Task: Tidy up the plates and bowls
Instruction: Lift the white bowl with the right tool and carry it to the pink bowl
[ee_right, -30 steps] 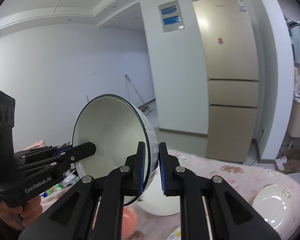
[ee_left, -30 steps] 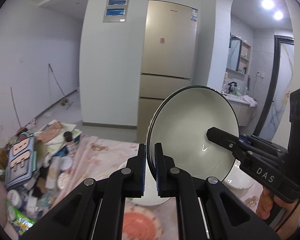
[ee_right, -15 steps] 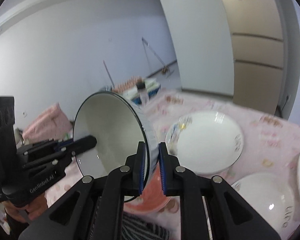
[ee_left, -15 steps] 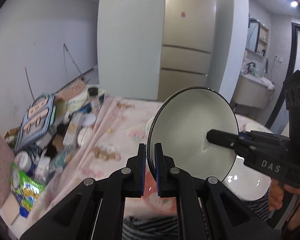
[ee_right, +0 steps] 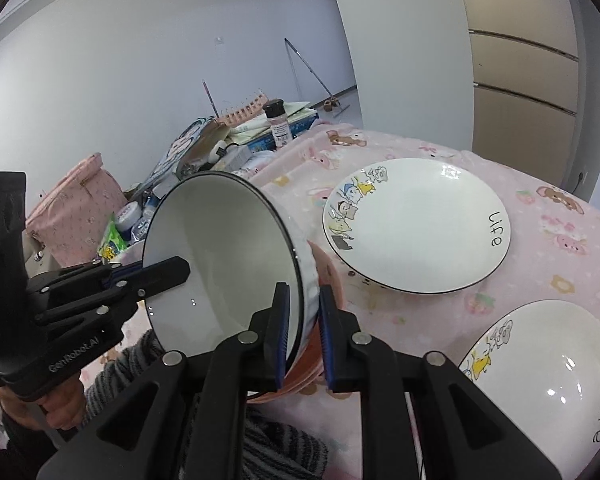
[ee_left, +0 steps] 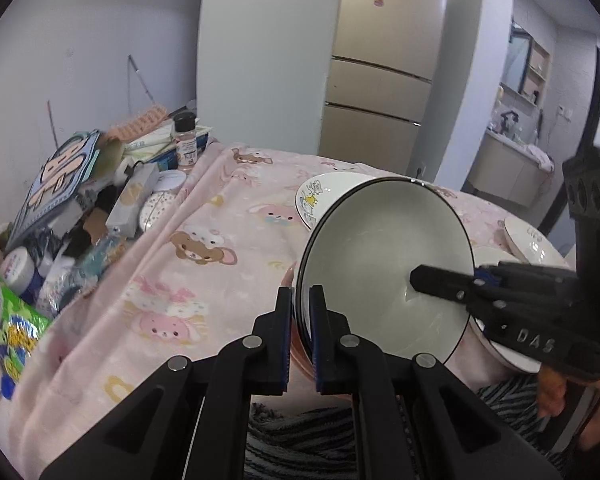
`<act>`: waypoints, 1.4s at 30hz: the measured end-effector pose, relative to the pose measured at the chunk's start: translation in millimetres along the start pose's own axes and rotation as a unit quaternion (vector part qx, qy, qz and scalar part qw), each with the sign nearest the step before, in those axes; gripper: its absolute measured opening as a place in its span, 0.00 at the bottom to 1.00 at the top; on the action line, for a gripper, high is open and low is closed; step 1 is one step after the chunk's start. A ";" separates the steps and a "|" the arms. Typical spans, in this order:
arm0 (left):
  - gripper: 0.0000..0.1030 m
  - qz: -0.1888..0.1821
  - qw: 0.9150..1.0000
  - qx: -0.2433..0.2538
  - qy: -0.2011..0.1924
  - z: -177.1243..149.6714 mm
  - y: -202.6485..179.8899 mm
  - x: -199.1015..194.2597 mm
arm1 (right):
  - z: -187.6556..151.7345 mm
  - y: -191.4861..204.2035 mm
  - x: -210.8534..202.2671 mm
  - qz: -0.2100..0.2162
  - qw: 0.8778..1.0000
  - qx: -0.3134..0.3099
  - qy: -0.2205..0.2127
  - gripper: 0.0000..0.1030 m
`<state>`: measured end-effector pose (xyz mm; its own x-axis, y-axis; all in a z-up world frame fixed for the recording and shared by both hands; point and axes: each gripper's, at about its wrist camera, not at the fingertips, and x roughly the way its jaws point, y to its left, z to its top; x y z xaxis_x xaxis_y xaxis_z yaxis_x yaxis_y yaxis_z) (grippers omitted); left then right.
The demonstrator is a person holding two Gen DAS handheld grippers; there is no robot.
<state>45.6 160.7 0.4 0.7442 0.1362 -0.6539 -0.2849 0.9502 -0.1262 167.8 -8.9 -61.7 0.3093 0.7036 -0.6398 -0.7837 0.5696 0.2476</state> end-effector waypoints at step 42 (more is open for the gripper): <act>0.08 -0.003 0.999 -0.005 -0.045 -6.1 7.4 11.9 | 3.7 0.9 -3.1 -0.024 0.997 -0.063 -0.028 0.13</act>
<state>48.6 167.7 -13.0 0.7974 0.1563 -0.5829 -0.2864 0.9482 -0.1377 168.1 -9.0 -56.8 0.3753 0.7013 -0.6061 -0.8275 0.5481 0.1219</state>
